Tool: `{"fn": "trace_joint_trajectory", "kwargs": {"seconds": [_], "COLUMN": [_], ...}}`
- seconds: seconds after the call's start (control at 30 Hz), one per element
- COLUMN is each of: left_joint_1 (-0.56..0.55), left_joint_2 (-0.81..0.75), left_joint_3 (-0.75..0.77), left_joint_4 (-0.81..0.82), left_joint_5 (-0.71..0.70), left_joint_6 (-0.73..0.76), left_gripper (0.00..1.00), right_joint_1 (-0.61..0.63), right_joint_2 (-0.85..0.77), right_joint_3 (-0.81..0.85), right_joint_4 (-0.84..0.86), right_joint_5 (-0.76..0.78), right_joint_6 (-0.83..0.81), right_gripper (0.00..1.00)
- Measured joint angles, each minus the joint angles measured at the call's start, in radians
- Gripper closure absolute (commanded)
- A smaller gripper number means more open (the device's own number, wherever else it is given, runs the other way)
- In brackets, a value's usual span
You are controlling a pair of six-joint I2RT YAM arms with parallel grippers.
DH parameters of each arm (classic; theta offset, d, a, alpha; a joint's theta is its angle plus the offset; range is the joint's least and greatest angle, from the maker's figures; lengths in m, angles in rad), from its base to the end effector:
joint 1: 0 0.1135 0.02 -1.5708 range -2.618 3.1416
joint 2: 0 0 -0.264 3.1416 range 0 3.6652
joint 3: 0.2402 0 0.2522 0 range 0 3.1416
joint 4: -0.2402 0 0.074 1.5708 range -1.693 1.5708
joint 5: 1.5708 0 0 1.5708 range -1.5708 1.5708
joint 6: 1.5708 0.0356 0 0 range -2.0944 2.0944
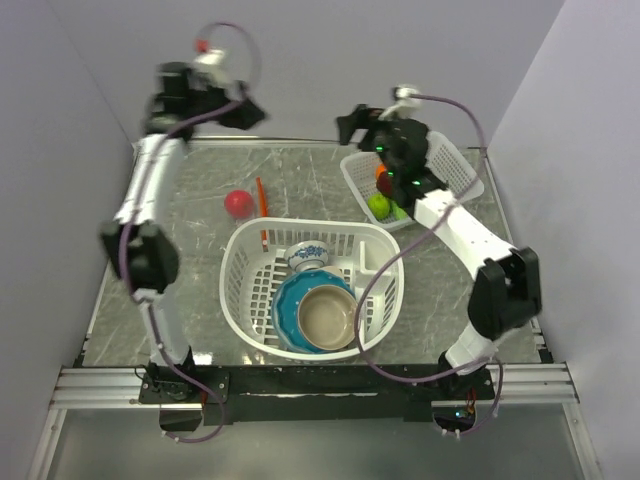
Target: Open the zip-top bag and remove the fake food
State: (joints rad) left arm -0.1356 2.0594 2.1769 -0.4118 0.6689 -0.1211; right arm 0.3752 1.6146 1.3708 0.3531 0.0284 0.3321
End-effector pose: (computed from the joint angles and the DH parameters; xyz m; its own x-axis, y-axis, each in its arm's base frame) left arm 0.4703 -0.0865 0.4053 -0.3691 -0.0453 -0.9283 0.6543 0.6967 -0.2942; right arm 0.3657 0.1430 0.3883 -0.0149 0.3444 -0.9387 -0.3545 0.8760 0.3270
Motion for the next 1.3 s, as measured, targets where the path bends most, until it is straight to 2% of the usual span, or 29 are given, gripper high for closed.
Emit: {"fn": "trace_joint_trajectory", "kwargs": {"seconds": [0.07,0.1,0.17,0.2,0.23,0.3,0.37,0.43,0.57,0.67,0.7,0.77,0.87,0.9,1.0,1.1,1.3], "left_joint_1": [0.131,0.196,0.281,0.302,0.307,0.305,0.304,0.309,0.323,0.331,0.332,0.328,0.307,0.295,0.243,0.192,0.150], "left_joint_2": [-0.113,-0.164,-0.244,-0.283,-0.304,-0.328,-0.318,-0.287,-0.207,-0.175,-0.168,-0.151,-0.095,-0.073,-0.030,0.002,0.101], "left_joint_3": [-0.099,-0.147,-0.251,-0.320,-0.373,-0.484,-0.571,-0.617,-0.635,-0.647,-0.650,-0.641,-0.566,-0.539,-0.480,-0.451,-0.428], "left_joint_4": [-0.024,-0.034,-0.058,-0.072,-0.077,-0.084,-0.094,-0.120,-0.164,-0.161,-0.161,-0.156,-0.159,-0.156,-0.145,-0.145,-0.144], "left_joint_5": [-0.037,-0.063,-0.109,-0.134,-0.145,-0.171,-0.180,-0.184,-0.199,-0.204,-0.203,-0.195,-0.191,-0.192,-0.202,-0.226,-0.299], "left_joint_6": [0.010,0.024,0.053,0.074,0.084,0.107,0.124,0.141,0.176,0.187,0.187,0.177,0.159,0.154,0.144,0.142,0.139], "left_gripper": [0.02,0.07,0.21,0.40,0.44,0.43,0.21,0.16,0.15,0.30,0.39,0.44,0.57,0.66,0.71,0.83,0.84], "right_joint_1": [0.051,0.069,0.087,0.092,0.094,0.101,0.105,0.109,0.118,0.123,0.125,0.126,0.126,0.126,0.126,0.126,0.126], "right_joint_2": [0.077,0.105,0.148,0.171,0.186,0.220,0.259,0.298,0.389,0.465,0.503,0.536,0.564,0.570,0.593,0.611,0.647], "right_joint_3": [0.087,0.112,0.136,0.144,0.148,0.163,0.192,0.237,0.357,0.460,0.508,0.540,0.546,0.546,0.555,0.575,0.649], "right_joint_4": [-0.072,-0.104,-0.151,-0.181,-0.200,-0.236,-0.279,-0.321,-0.401,-0.483,-0.520,-0.551,-0.607,-0.624,-0.666,-0.698,-0.750], "right_joint_5": [-0.029,-0.046,-0.077,-0.090,-0.100,-0.114,-0.131,-0.146,-0.171,-0.173,-0.170,-0.167,-0.150,-0.144,-0.135,-0.134,-0.126], "right_joint_6": [-0.034,-0.042,-0.052,-0.057,-0.060,-0.064,-0.069,-0.077,-0.098,-0.121,-0.134,-0.148,-0.171,-0.175,-0.195,-0.213,-0.256], "right_gripper": [0.00,0.00,0.00,0.00,0.00,0.00,0.00,0.00,0.03,0.12,0.15,0.25,0.31,0.32,0.32,0.32,0.33]}}
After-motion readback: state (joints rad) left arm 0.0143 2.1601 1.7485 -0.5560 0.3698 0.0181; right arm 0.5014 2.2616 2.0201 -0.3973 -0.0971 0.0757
